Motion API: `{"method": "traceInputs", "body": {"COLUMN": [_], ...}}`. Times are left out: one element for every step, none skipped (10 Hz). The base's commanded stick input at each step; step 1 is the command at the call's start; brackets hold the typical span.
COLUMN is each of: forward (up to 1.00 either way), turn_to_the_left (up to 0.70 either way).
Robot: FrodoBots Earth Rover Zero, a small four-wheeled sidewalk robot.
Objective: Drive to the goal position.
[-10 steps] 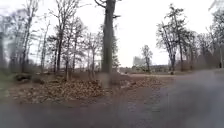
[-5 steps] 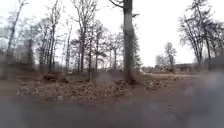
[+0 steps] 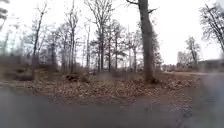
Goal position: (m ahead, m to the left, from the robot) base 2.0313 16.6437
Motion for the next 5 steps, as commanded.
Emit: {"method": "traceInputs", "body": {"forward": [0.00,0.00,0.00,0.00,0.00], "turn_to_the_left": [1.00,1.00,1.00,1.00,1.00]}}
